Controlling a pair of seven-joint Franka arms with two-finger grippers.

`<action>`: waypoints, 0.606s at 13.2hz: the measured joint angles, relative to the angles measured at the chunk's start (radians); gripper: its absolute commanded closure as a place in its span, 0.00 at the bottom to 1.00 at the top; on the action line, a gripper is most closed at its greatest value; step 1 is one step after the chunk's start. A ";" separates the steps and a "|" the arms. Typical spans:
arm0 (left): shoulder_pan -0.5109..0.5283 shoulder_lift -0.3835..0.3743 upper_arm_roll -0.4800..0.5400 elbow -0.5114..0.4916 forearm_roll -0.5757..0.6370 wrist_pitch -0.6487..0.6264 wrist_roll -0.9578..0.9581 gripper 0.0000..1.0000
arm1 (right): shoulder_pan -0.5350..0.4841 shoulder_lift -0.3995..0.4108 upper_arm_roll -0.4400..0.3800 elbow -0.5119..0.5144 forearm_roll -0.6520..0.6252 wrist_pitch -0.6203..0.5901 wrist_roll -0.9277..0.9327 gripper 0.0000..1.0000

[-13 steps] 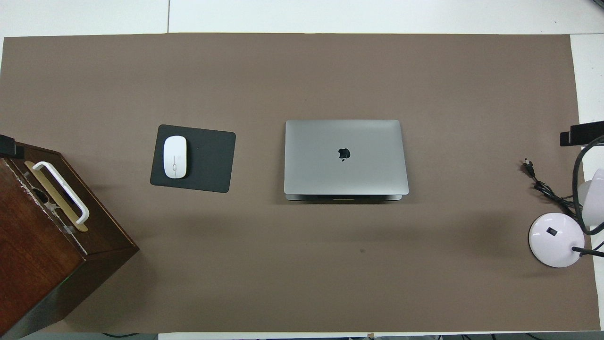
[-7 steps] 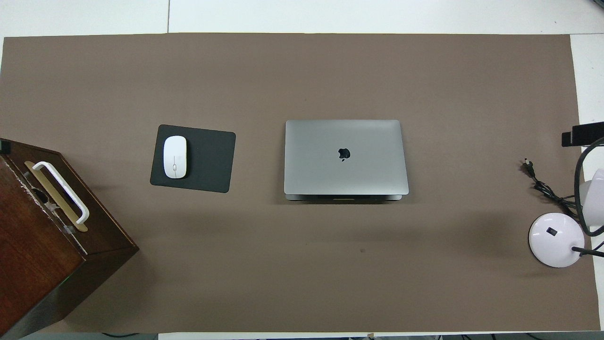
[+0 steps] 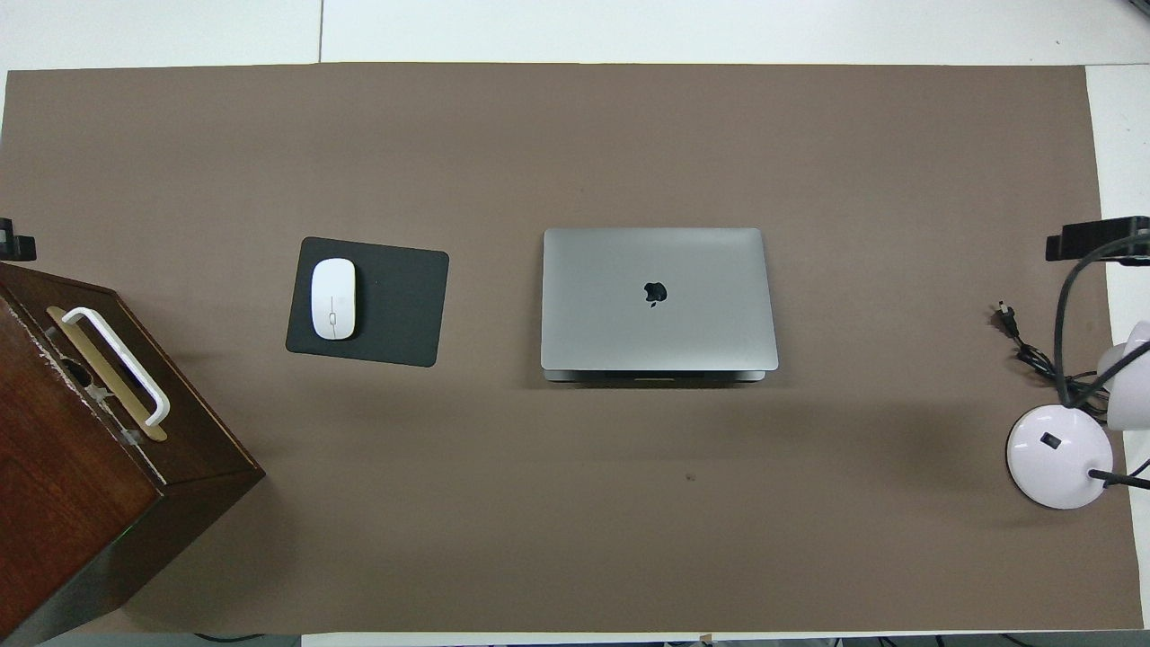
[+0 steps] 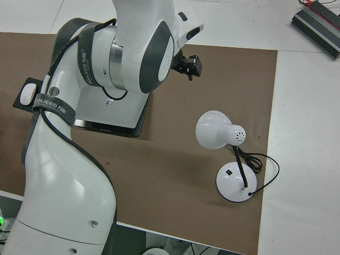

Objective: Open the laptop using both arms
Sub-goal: 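Move both grippers toward the front edge of the silver laptop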

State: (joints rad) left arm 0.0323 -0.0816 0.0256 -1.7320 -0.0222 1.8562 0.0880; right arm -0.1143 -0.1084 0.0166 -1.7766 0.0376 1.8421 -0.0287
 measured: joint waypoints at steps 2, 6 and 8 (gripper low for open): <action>-0.005 -0.019 -0.004 -0.092 -0.003 0.106 0.000 1.00 | 0.002 0.006 0.002 -0.074 0.000 0.101 0.000 0.00; -0.057 -0.067 -0.009 -0.252 -0.003 0.276 0.000 1.00 | 0.007 -0.003 0.008 -0.190 0.001 0.259 0.000 0.00; -0.090 -0.087 -0.010 -0.333 -0.003 0.372 0.000 1.00 | 0.035 -0.032 0.012 -0.289 0.002 0.382 0.008 0.00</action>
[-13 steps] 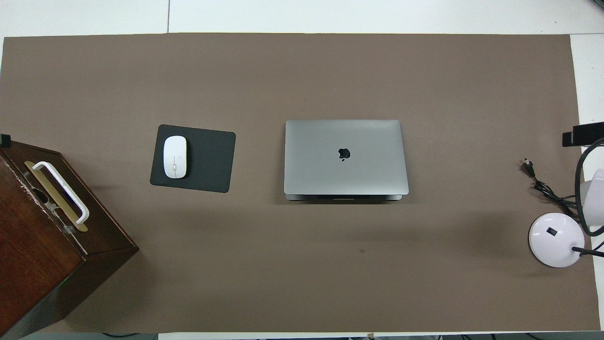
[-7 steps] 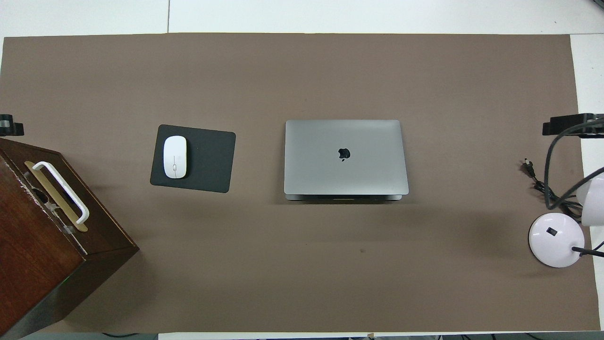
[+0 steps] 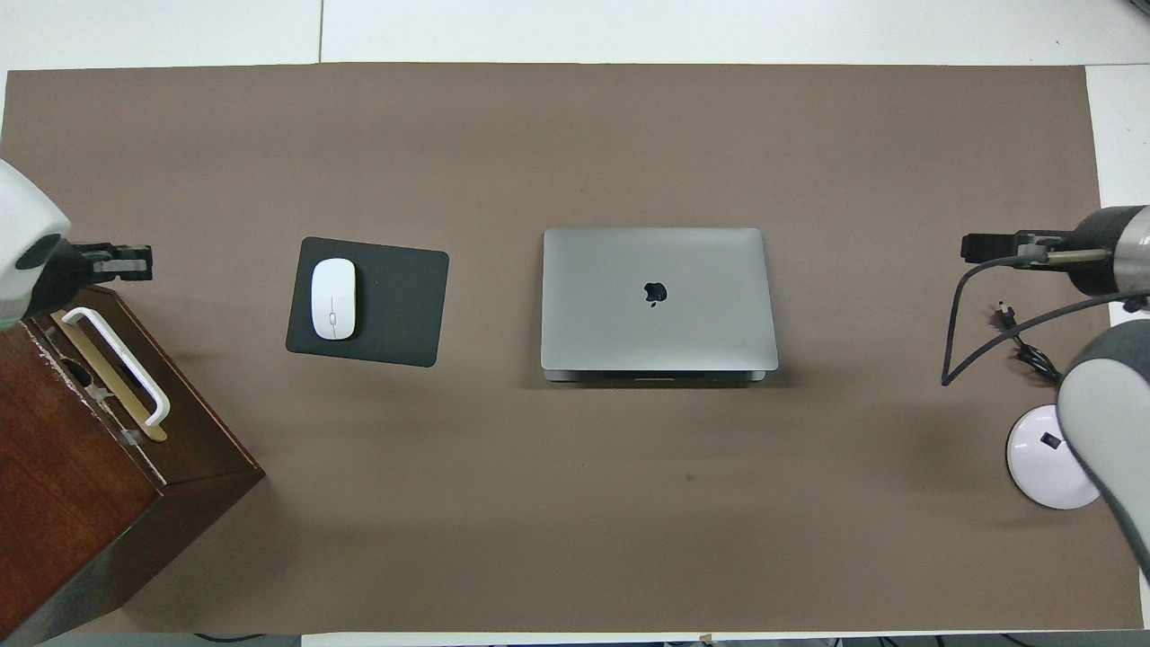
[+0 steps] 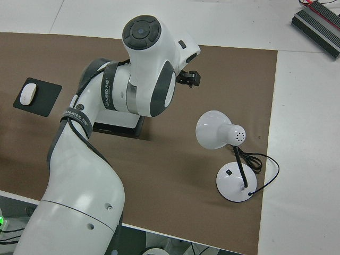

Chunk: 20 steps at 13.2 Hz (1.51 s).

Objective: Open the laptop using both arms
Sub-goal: 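Move both grippers toward the front edge of the silver laptop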

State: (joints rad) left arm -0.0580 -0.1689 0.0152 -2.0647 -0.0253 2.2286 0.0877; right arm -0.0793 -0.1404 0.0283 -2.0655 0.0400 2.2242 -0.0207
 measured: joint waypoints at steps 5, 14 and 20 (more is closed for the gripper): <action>-0.087 -0.022 -0.001 -0.200 -0.013 0.290 -0.001 1.00 | 0.063 -0.103 0.003 -0.255 0.196 0.263 0.026 0.00; -0.234 -0.018 -0.002 -0.548 -0.035 0.875 -0.035 1.00 | 0.347 -0.165 0.005 -0.502 0.817 0.645 0.027 0.00; -0.364 0.086 -0.003 -0.626 -0.035 1.174 -0.127 1.00 | 0.666 -0.043 0.015 -0.487 1.304 0.926 0.032 0.00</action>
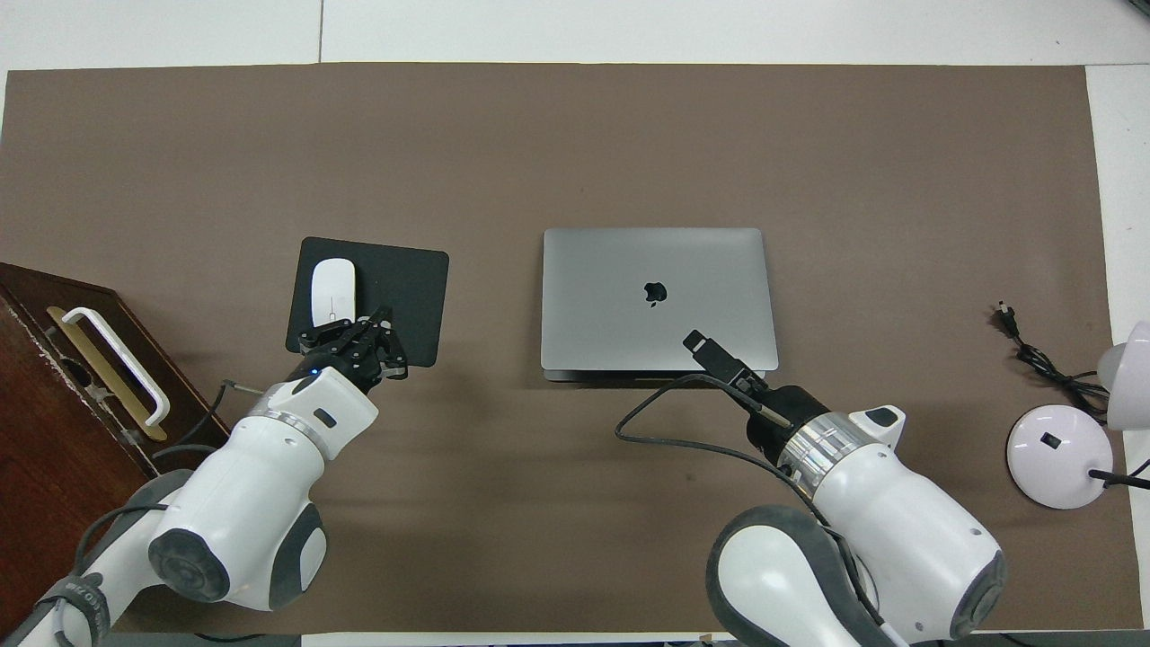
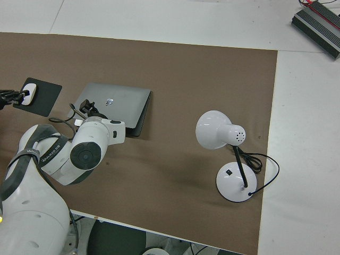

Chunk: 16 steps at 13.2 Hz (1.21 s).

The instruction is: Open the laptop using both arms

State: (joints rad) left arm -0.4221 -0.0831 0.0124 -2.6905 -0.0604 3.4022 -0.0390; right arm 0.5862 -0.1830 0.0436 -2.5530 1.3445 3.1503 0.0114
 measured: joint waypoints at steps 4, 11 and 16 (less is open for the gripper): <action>-0.062 0.066 0.001 -0.010 0.000 0.077 -0.015 1.00 | 0.038 0.012 0.000 0.041 0.220 0.000 0.000 0.00; -0.182 0.106 0.001 -0.006 0.000 0.077 -0.017 1.00 | 0.051 0.071 0.004 0.042 0.299 0.023 -0.056 0.00; -0.249 0.192 0.002 0.050 0.000 0.079 -0.017 1.00 | 0.054 0.107 0.005 0.044 0.299 0.038 -0.098 0.00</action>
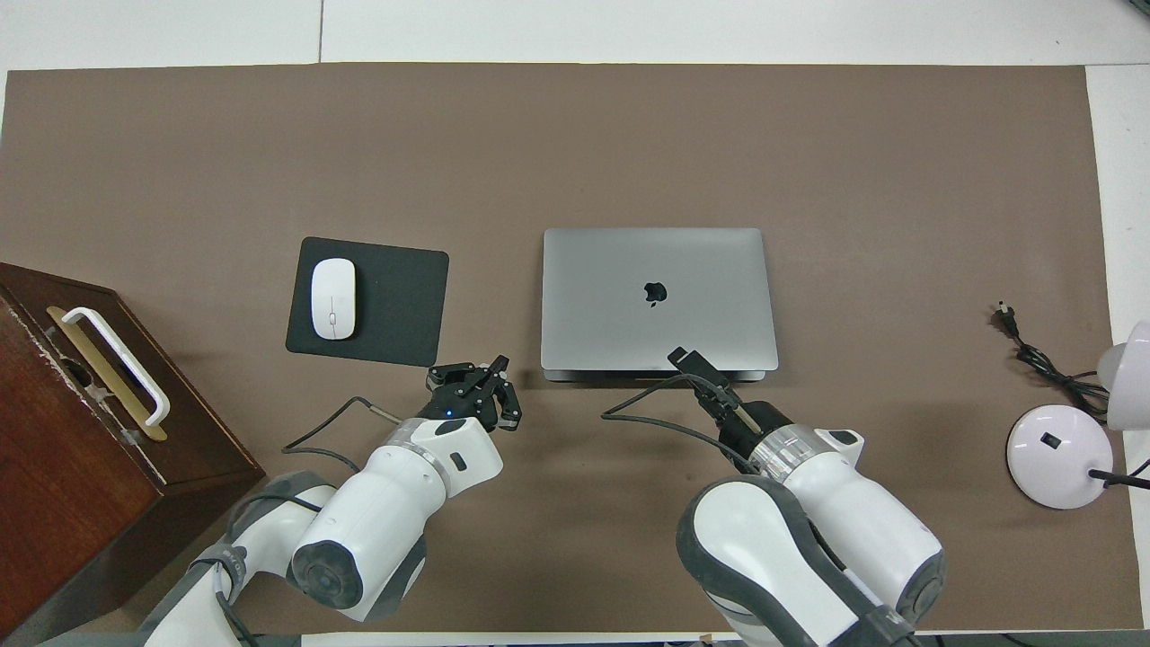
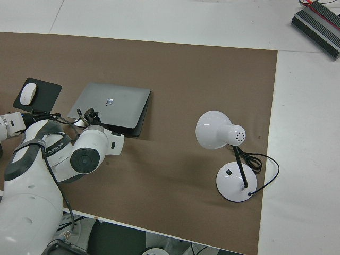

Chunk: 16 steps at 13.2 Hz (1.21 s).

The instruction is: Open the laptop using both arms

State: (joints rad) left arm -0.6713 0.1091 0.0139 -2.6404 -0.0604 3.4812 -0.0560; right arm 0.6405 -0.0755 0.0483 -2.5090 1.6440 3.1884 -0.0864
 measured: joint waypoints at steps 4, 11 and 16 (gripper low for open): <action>-0.033 0.056 0.000 0.047 0.000 0.001 0.000 1.00 | 0.000 0.006 0.000 0.005 0.000 0.000 -0.006 0.00; -0.071 0.103 0.001 0.099 -0.025 0.001 -0.001 1.00 | 0.000 0.048 0.000 0.024 0.000 0.000 -0.020 0.00; -0.084 0.157 0.002 0.146 -0.039 0.001 -0.001 1.00 | -0.002 0.049 -0.002 0.038 0.000 0.000 -0.022 0.00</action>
State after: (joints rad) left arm -0.7557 0.2660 0.0157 -2.4941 -0.0995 3.4827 -0.0565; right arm 0.6381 -0.0263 0.0465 -2.4705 1.6440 3.1885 -0.1080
